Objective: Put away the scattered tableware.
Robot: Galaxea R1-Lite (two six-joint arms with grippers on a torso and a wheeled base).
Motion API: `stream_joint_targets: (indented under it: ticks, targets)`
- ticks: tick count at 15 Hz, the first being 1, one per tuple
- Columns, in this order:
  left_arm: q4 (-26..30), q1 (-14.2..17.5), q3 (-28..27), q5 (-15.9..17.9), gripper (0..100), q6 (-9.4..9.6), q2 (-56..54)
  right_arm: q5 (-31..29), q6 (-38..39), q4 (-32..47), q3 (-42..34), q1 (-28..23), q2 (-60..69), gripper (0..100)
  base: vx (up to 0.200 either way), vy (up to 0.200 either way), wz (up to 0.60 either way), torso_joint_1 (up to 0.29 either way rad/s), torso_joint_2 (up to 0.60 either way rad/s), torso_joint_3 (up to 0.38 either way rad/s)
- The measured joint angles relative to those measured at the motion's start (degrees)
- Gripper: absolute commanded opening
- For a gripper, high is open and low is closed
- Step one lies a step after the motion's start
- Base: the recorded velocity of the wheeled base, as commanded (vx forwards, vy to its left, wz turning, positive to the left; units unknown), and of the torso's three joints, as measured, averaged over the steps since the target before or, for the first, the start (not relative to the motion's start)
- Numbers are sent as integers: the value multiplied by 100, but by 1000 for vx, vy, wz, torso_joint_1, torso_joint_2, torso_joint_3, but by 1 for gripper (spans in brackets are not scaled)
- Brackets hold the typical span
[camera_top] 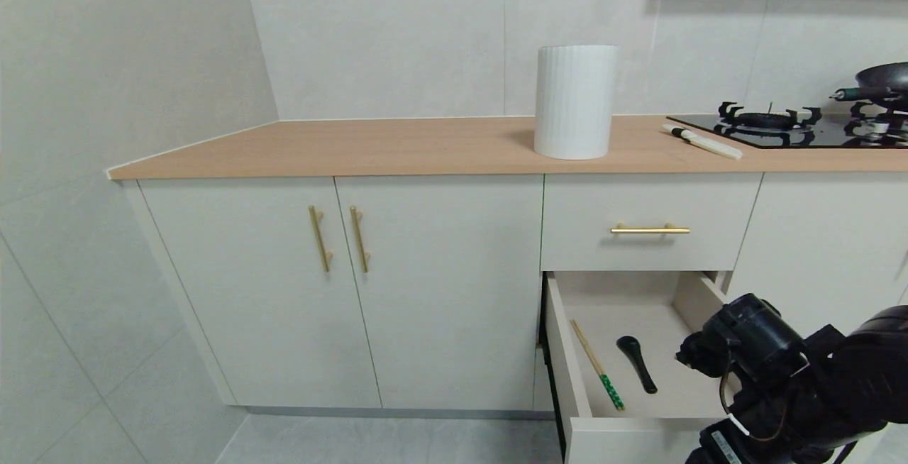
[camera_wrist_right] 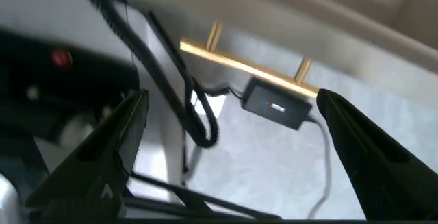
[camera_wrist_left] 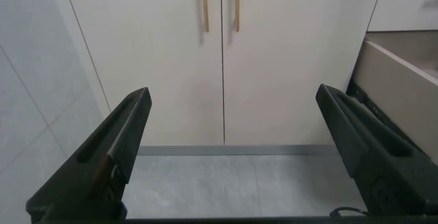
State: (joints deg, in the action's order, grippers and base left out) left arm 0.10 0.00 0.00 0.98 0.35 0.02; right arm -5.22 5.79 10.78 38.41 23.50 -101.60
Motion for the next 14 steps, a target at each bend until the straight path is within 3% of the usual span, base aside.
stream_joint_targets:
  ticks: [7, 11, 14]
  targets:
    - [-2, 0, 0, 0, 100, -2, 0, -334, 885, -717, 434, -262, -585, 100, 0, 0, 0, 0, 0, 0]
    - [0, 0, 0, 0, 100, -2, 0, -483, 970, -1613, 452, -597, -1036, 100, 0, 0, 0, 0, 0, 0]
    - [0, 0, 0, 0, 100, -2, 0, -523, 964, -2705, 463, -914, -1514, 100, 0, 0, 0, 0, 0, 0]
